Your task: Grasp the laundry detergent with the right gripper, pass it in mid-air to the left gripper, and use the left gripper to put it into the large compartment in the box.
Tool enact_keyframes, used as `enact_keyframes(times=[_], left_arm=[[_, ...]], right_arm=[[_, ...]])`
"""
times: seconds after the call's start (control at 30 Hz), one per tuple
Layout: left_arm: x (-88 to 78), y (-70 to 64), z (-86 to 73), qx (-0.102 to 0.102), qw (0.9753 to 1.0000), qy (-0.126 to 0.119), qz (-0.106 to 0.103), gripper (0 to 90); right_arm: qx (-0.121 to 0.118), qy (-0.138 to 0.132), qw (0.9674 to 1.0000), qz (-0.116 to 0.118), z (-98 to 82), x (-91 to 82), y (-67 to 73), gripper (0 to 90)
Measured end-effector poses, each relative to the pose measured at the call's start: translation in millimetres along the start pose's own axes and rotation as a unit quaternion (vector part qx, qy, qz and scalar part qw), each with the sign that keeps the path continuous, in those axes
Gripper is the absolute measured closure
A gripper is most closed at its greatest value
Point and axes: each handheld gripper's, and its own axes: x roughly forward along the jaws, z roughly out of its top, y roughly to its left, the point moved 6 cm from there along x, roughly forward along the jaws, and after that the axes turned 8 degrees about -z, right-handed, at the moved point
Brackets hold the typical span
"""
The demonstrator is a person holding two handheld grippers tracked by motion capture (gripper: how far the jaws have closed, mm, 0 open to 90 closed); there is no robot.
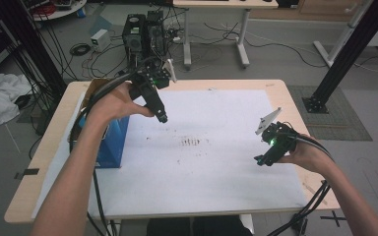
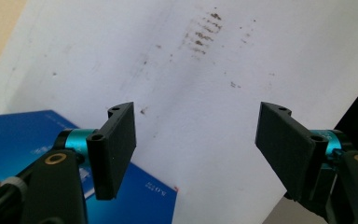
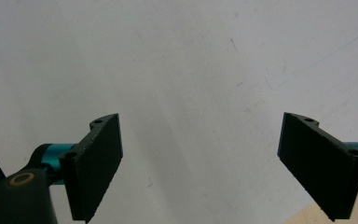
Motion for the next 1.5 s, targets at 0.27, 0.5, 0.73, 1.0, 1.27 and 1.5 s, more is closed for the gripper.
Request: enact_keyframes(times=[0.27, 0.5, 0.73, 1.0, 1.27, 1.5], left_arm=[[34.1, -13.8, 4.3, 0.012, 0.9995, 0.016, -0.023, 19.2], [53.2, -25.4, 5.3, 0.021, 0.9991, 0.016, -0.034, 19.2], [69.5, -30.5, 1.0, 0.024, 0.9986, 0.025, -0.040, 19.2], [85.1, -36.5, -5.6, 0.030, 0.9983, 0.031, -0.040, 19.2], [90.9, -38.6, -11.9, 0.032, 0.9981, 0.033, -0.040, 19.2], [93.0, -39.6, -13.7, 0.030, 0.9980, 0.035, -0.043, 19.2]], right_arm=[[0.000, 0.003, 1.0000, -0.002, 0.7, -0.3, 0.8, 13.1], [-0.002, 0.006, 1.0000, -0.003, 2.6, -0.2, 3.1, 13.0], [-0.004, 0.006, 0.9999, -0.008, 5.0, -2.7, 3.3, 13.1], [0.003, 0.006, 0.9999, -0.011, 6.9, -4.5, 3.2, 13.1], [0.002, 0.006, 0.9999, -0.012, 8.0, -3.6, 1.3, 13.0], [0.003, 0.005, 0.9999, -0.014, 9.0, -3.6, 0.8, 13.1]])
